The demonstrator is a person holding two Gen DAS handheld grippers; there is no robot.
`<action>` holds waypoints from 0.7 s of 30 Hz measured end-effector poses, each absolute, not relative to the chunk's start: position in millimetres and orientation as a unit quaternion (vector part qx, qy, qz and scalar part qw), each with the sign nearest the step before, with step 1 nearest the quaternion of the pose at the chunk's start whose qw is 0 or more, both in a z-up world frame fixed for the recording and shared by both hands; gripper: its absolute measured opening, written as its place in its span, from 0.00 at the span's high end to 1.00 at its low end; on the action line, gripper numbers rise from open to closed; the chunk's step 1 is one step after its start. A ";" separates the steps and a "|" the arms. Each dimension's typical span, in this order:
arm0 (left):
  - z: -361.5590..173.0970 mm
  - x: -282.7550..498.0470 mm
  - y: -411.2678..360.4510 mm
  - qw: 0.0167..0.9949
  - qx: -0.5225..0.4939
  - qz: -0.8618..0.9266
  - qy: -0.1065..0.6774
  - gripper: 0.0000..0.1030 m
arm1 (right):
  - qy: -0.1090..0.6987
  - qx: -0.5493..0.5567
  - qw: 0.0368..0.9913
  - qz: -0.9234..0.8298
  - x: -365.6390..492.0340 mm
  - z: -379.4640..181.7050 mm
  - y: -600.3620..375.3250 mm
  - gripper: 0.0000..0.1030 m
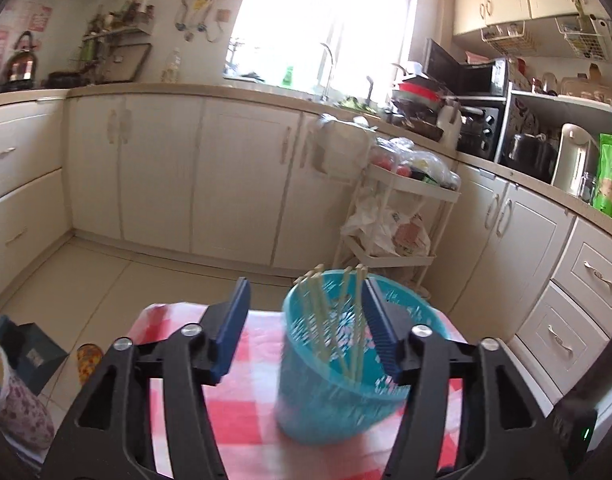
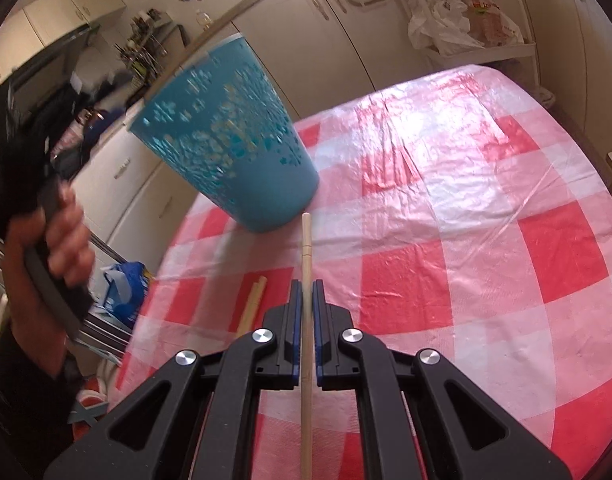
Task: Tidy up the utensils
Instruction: 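Carry the chopstick in the right tool to the teal cup and drop it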
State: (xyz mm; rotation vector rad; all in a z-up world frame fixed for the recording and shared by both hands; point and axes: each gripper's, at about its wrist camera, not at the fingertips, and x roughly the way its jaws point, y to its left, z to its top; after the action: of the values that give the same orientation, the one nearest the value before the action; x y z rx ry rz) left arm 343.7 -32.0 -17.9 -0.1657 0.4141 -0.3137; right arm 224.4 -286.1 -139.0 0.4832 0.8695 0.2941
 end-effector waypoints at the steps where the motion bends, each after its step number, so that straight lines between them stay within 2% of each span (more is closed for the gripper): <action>1: -25.3 326.6 -21.5 0.965 -0.085 -0.143 0.201 0.36 | 0.409 0.238 0.869 0.146 223.7 -136.1 -286.8 0.94; 3: -43.5 306.1 -7.8 0.964 -0.093 -0.130 0.212 0.29 | 0.395 0.255 0.868 0.160 222.1 -131.6 -288.8 0.94; 11: -137.1 289.4 33.6 0.912 -0.195 -0.115 0.342 0.28 | 0.336 0.297 0.867 0.216 216.9 -103.9 -290.5 0.94; 16: -145.2 286.7 51.0 0.907 -0.233 -0.116 0.331 0.27 | 0.294 0.322 0.867 0.243 216.2 -75.7 -295.4 0.94; 21: -141.3 289.1 35.9 0.908 -0.212 -0.133 0.337 0.26 | 0.215 0.322 0.885 0.258 241.6 -8.3 -294.9 0.94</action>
State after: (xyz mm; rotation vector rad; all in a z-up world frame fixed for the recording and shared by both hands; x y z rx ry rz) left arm 289.1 35.9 -141.3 -0.4367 0.6947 -0.2736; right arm 241.6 -294.9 -8.3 0.6707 0.4470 0.5358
